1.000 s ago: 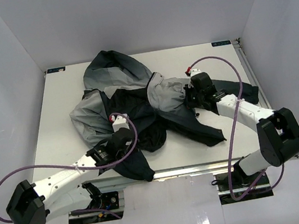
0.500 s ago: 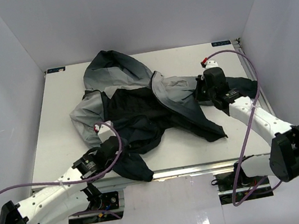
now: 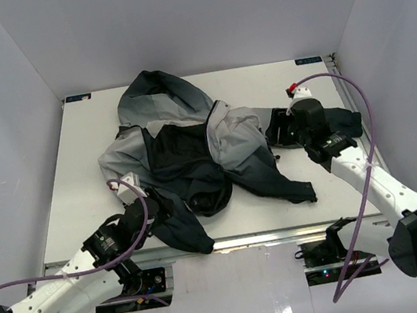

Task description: Zip up the jacket

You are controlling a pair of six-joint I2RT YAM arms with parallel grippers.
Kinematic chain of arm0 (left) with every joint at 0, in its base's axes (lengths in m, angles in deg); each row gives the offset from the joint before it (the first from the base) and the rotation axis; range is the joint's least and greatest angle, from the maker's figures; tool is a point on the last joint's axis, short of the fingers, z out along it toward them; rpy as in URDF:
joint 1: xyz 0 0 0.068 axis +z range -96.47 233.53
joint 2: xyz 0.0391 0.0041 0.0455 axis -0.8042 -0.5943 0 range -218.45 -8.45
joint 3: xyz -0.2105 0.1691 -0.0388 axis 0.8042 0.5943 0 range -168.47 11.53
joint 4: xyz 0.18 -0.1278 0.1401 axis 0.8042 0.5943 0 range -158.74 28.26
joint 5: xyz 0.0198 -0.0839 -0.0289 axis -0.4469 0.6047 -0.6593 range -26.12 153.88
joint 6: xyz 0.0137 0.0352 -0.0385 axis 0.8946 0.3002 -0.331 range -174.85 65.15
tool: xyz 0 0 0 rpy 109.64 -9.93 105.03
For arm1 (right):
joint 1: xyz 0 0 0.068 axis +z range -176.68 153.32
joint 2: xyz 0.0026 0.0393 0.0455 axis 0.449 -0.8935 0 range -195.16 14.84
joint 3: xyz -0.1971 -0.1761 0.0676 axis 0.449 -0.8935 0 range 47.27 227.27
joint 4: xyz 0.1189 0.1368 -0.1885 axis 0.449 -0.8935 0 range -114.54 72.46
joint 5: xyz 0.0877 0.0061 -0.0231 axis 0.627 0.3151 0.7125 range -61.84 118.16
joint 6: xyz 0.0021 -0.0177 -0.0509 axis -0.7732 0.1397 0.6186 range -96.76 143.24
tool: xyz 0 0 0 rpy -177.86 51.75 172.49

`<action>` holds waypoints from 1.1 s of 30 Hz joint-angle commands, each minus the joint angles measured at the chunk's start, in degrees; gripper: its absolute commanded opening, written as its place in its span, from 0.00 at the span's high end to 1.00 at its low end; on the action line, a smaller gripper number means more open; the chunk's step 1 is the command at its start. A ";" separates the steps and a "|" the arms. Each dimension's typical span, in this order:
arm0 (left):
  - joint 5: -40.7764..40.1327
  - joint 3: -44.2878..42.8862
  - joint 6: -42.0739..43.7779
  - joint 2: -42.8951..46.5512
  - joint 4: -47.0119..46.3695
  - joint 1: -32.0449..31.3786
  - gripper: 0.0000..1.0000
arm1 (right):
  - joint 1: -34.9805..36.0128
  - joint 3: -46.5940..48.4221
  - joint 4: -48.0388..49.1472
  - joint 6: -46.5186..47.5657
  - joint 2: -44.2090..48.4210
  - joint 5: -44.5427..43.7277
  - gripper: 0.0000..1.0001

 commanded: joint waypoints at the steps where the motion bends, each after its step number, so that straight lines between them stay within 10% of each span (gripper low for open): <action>1: -7.12 -7.08 1.15 -3.23 -0.48 -0.14 0.27 | 9.40 6.02 -1.63 4.41 3.95 -1.63 0.35; 5: -11.04 -12.92 3.42 -9.20 -1.87 1.46 0.24 | 22.36 9.74 -1.20 11.10 1.07 -0.88 0.34; 13: 13.87 -17.33 14.33 -23.94 -11.72 26.47 0.31 | 22.91 8.27 6.25 13.22 -11.36 9.62 0.36; 20: 20.24 -19.39 16.15 -34.79 -18.67 33.36 0.32 | 23.97 10.82 8.95 13.00 -21.35 11.11 0.38; 29: 25.86 -28.03 19.61 -46.62 -22.71 41.65 0.93 | 28.67 7.42 13.03 10.75 -24.74 8.16 0.53; 33: 26.96 -33.30 19.96 -51.78 -21.96 44.79 1.00 | 31.12 6.73 15.61 9.59 -24.80 8.46 0.78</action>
